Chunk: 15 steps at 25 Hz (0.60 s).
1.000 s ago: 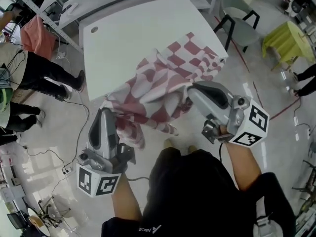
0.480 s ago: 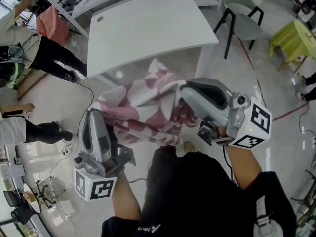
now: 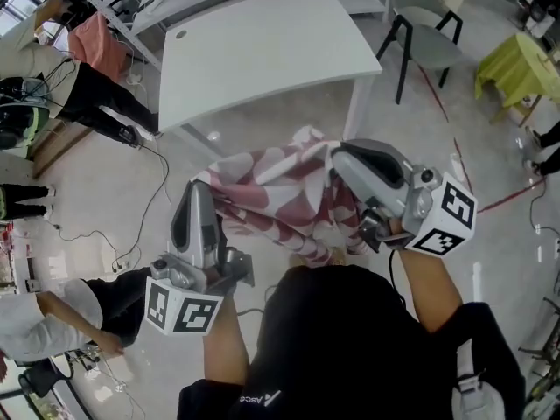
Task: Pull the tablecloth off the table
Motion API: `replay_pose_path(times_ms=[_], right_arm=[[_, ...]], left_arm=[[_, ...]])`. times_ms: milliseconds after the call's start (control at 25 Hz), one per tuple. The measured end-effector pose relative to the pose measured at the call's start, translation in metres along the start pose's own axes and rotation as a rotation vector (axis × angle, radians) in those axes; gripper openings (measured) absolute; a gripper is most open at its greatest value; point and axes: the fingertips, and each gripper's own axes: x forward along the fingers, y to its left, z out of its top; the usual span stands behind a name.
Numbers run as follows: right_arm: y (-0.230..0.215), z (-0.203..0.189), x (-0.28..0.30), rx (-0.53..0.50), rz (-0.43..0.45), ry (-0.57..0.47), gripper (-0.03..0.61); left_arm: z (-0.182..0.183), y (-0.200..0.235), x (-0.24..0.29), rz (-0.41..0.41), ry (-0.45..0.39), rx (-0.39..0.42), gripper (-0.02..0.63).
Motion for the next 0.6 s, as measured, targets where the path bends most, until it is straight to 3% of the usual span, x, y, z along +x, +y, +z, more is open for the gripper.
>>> replay_pose_path(times_ms=[600], right_arm=[[-0.0023,-0.0091,-0.0021,-0.044,-0.059,0.016,0.005]], left_arm=[[0.0056,-0.0032,0.0016,-0.029,-0.036,-0.022,0.011]])
